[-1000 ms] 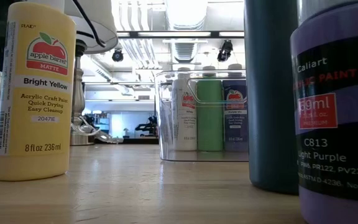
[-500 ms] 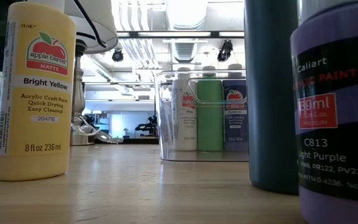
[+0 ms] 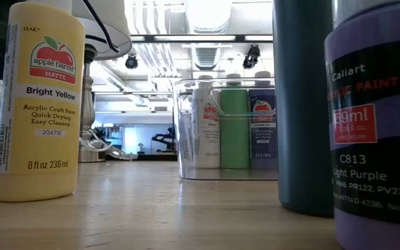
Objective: Pick & Place Paint Supplies
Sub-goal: Put the small brown paint bottle into the transparent bin
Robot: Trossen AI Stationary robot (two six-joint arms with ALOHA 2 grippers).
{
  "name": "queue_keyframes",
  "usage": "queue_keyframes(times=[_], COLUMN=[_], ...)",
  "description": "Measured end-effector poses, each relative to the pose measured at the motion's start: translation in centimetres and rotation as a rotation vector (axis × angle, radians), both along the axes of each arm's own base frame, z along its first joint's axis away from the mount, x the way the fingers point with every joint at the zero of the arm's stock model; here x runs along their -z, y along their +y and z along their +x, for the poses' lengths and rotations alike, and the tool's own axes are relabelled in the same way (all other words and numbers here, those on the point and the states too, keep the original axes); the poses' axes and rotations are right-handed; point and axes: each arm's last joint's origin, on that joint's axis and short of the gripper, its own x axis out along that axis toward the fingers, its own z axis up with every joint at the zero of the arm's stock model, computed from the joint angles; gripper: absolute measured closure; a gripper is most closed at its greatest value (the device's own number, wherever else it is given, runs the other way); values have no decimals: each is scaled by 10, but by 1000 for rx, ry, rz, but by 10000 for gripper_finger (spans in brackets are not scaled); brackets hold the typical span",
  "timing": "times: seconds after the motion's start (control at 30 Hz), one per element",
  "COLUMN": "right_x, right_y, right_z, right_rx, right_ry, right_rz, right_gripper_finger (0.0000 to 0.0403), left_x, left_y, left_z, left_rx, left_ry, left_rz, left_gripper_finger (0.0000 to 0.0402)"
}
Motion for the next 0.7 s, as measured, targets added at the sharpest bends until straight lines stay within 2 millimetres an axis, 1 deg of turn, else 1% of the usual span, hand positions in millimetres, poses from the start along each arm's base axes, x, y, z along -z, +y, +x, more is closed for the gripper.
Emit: queue_keyframes(times=[0.13, 0.37, 0.7], right_x=[0, 0, 0], right_y=[0, 0, 0], right_z=[0, 0, 0], right_rx=[0, 1, 0], right_ry=[1, 0, 1], right_rz=[0, 1, -1], right_gripper_finger=[394, 394, 394], left_x=[0, -1, -3], left_y=[0, 0, -1], left_z=[0, 0, 1], left_rx=[14, 45, 69], left_ry=[2, -1, -7], left_rz=[4, 14, 9], left_gripper_finger=[216, 281, 281])
